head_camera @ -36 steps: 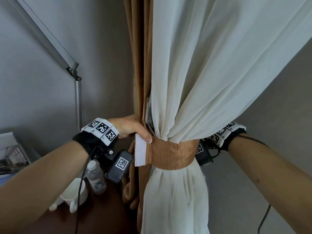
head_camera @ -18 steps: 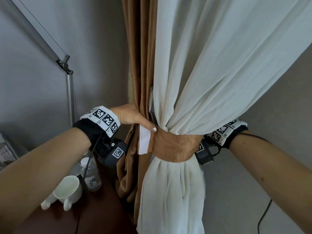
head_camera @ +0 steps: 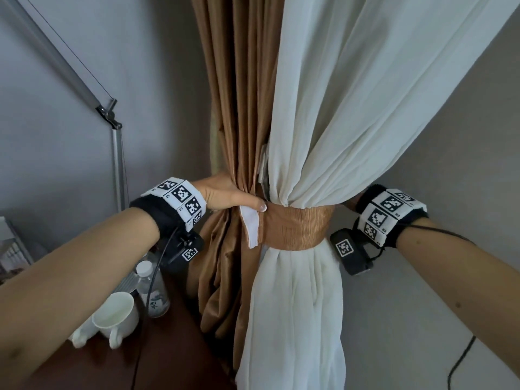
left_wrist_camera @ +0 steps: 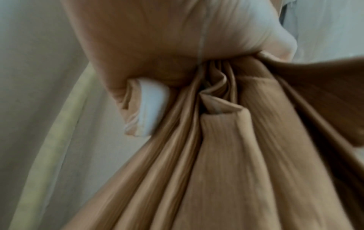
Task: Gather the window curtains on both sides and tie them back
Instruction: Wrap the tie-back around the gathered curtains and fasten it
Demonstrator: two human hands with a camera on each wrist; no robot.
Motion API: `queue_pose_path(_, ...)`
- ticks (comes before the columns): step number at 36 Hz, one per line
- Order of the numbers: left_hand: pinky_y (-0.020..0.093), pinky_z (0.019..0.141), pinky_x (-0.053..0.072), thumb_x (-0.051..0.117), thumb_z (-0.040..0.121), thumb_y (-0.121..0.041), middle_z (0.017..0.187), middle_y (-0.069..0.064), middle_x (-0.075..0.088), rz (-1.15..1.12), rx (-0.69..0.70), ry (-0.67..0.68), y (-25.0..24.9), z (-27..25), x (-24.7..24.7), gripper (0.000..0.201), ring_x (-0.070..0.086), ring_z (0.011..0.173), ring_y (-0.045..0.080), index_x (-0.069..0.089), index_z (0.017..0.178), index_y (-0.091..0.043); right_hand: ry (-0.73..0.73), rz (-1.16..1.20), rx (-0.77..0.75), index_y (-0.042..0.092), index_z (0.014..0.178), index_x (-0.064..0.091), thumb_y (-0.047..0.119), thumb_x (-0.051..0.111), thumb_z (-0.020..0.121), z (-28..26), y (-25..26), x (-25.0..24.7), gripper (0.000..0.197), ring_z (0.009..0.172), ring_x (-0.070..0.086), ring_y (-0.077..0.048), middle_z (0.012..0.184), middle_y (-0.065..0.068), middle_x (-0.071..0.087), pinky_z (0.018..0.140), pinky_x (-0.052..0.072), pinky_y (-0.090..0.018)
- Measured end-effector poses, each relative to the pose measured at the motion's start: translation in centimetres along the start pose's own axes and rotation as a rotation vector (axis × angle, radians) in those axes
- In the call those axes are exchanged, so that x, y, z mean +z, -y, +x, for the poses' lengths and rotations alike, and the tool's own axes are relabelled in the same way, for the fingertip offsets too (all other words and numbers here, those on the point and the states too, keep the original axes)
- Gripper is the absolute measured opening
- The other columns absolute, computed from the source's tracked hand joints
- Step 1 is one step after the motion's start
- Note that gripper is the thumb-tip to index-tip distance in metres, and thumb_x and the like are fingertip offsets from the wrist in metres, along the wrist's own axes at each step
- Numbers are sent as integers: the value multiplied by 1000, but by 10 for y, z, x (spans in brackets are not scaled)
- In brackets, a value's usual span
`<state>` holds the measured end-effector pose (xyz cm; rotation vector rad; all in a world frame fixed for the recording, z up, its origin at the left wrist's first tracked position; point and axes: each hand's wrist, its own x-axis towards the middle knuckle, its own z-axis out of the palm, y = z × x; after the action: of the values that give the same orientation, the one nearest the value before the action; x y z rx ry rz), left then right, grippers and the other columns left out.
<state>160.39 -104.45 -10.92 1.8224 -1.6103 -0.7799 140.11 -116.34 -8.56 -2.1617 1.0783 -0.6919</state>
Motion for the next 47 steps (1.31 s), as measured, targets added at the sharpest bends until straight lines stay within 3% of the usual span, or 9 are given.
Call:
queue_pose_path(3,25,95,45,76,46,-61,113,-9,67,-25,-51,-22,-2,3,2,84,60,108,8,60,121,-26,177,40,247,-6,124,54,1,43,99,-6,-8,-17,28,120,51,-36,130,-26,54,107,37,-29)
queue_pose_path(7,28,96,46,76,47,-58,110,-6,68,-79,-99,-89,-5,8,7,68,61,105,12,65,108,-29,131,-150,146,18,61,44,4,46,96,-18,1,-21,37,58,43,-8,63,1,47,58,42,-14)
queue_pose_path(10,33,98,48,76,47,-62,111,-2,67,-83,-145,-207,-9,13,15,75,62,106,18,65,111,-24,125,-275,80,9,70,60,6,54,82,-28,5,-26,14,65,59,-20,69,-5,61,60,52,-31)
queue_pose_path(19,30,87,52,67,65,-67,115,-1,65,68,-208,-352,-36,15,39,72,60,94,19,63,119,-20,154,-175,-5,12,71,72,46,74,77,-47,10,-17,35,54,65,-8,61,-3,71,59,49,-20)
queue_pose_path(27,30,103,35,78,55,-70,147,-6,33,-331,-184,-258,-12,10,35,129,41,126,11,10,154,-22,66,-378,-140,14,65,69,69,69,64,-43,18,37,55,65,67,-13,61,-1,68,70,57,-33)
queue_pose_path(31,27,60,52,68,75,-26,103,12,70,-861,-126,-153,7,-8,27,45,63,68,23,61,112,-1,-60,-502,-148,18,64,58,91,51,47,-40,29,57,75,68,64,-18,62,2,61,69,56,-37)
queue_pose_path(35,28,48,42,47,65,-8,68,11,47,-1009,-124,-171,18,-17,22,11,46,51,21,48,76,-7,-113,-438,-86,14,55,51,88,56,57,-41,42,62,74,59,62,-18,55,-1,58,60,55,-34)
queue_pose_path(41,19,46,48,45,86,12,51,4,58,-901,-107,-224,31,-16,19,43,59,49,12,62,51,-6,-144,-396,-54,12,70,56,80,60,62,-32,45,72,69,77,66,-24,75,-7,66,71,58,-37)
queue_pose_path(47,22,58,47,71,81,-1,61,0,66,-798,-126,-403,37,-17,22,10,61,58,10,68,77,-10,-157,-409,-48,12,67,53,72,61,72,-30,45,72,60,72,62,-22,67,-3,59,63,51,-31)
